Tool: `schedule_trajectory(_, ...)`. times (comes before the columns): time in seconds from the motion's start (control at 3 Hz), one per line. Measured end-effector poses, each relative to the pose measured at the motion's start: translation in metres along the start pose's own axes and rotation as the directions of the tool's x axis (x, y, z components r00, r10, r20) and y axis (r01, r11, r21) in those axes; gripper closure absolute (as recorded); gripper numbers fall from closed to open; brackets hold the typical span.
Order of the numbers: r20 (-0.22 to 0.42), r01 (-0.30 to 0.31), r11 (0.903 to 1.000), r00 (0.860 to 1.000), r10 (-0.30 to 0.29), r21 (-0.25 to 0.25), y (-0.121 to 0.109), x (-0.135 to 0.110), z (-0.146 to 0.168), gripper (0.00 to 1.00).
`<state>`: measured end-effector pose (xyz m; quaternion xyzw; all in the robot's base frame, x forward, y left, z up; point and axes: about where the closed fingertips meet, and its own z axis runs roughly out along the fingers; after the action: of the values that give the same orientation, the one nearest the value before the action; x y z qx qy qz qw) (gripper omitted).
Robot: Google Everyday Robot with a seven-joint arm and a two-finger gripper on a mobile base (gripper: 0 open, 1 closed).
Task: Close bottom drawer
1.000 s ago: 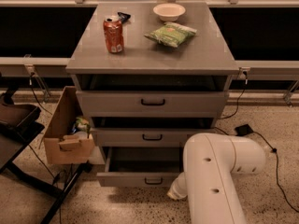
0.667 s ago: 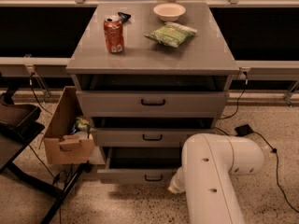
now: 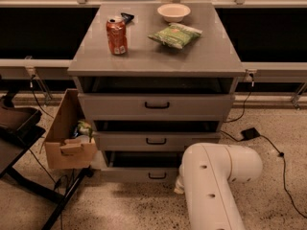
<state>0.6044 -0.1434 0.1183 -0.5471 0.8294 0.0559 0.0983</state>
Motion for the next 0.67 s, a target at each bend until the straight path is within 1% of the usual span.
schedule_trajectory(0.33,-0.007,0.006,1.0000,1.000,-0.006,0.000,-0.013,-0.005,0.001,1.00)
schedule_trajectory(0.67,-0.082,0.047,0.9965,0.995,-0.053,-0.069,-0.026,-0.003,0.024,1.00)
